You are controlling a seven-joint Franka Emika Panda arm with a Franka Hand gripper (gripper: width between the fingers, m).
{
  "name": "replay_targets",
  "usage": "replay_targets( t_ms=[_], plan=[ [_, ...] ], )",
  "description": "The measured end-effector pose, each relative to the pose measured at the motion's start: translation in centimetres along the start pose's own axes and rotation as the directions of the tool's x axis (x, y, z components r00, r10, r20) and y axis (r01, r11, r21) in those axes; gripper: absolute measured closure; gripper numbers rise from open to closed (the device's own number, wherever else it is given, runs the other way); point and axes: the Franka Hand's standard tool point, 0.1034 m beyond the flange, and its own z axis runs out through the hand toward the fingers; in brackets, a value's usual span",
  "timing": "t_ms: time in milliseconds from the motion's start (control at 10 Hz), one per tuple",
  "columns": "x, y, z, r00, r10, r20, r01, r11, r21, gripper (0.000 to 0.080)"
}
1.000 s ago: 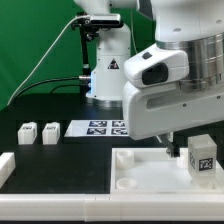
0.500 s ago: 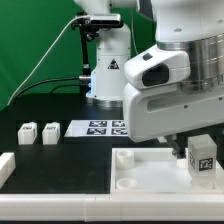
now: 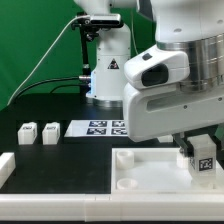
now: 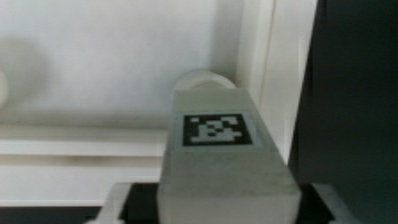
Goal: Assemble one leg
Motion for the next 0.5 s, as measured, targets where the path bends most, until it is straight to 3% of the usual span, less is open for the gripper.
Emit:
replay_targets(
  t_ms=[200, 500],
  plan=[
    [0.06, 0.09, 0.06, 0.962, 0.273, -0.017, -0.274, 0.962, -0.001, 0.0508],
    [0.01, 0.33, 0.01, 0.751, 0.659, -0.033, -0.660, 0.751, -0.008, 0.0507]
  ],
)
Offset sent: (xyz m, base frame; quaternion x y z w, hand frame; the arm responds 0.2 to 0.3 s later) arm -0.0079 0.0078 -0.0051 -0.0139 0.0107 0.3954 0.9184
